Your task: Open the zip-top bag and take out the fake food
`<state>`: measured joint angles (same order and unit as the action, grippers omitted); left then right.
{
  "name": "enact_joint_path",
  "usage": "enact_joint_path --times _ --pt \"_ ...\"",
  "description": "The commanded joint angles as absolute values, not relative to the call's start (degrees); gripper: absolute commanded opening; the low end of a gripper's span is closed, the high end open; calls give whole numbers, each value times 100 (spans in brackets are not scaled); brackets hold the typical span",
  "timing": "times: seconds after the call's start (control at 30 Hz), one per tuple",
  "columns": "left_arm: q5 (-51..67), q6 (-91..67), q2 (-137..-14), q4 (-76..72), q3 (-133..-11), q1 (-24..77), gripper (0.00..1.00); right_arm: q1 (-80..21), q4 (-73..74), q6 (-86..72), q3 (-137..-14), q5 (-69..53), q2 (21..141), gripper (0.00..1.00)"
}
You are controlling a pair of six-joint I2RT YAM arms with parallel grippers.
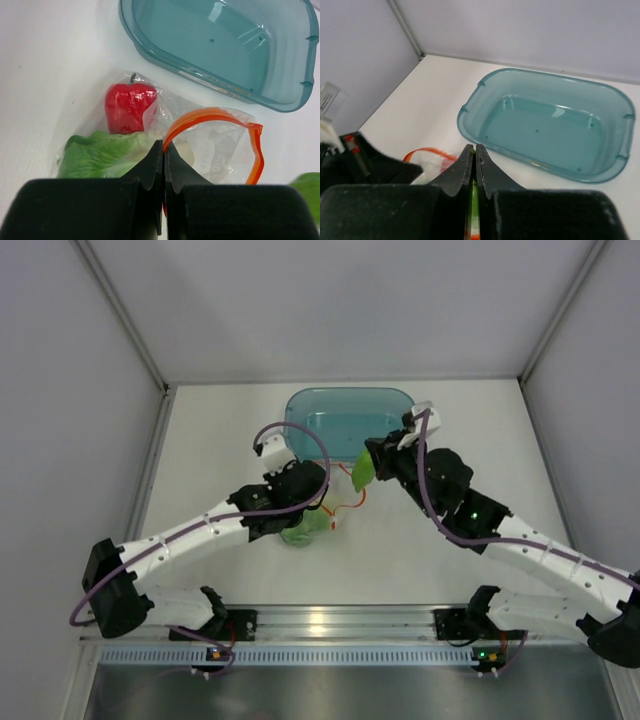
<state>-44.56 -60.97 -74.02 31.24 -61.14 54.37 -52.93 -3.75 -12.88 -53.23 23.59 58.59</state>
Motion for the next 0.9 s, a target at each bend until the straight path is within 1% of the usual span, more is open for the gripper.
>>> enact_joint_path --times 0.0,0.03,0.13,0.27,0.3,0.4,0.53,0.73,0.87 --pt "-4509 -6082 -7093 3024 -5872 5291 0 -4695 385 -1134 -6150 1998 6028 0" --pt "-4474 -6073 -7058 3032 -5836 5213 0 -4328 578 -1160 -6265 1891 6081 0" --pt "-4447 -6047 -6882 3032 -5669 5124 0 -3712 764 -1108 -6626 1556 6319 0" --pt "-4395 -5854 -6680 3041 -5590 5089 0 -3051 948 -1063 -7057 1293 6740 0" --pt "-4403 -5801 -6645 3041 -5555 5089 0 -2893 993 -1072 -7240 1057 6967 0" --pt "-4395 -5801 -6452 3032 -5415 5080 0 -2401 1063 -1090 -7522 958 7433 0" --pt "-4246 -5696 -6319 3041 -5370 5080 0 -2110 888 -1090 -7690 826 8058 0" --pt "-4087 -5616 -6258 3041 -5300 5080 0 -2021 782 -1151 -8033 572 9060 0" --pt "-4026 -5529 -6275 3041 -5326 5080 0 -2056 878 -1204 -8244 816 9692 0"
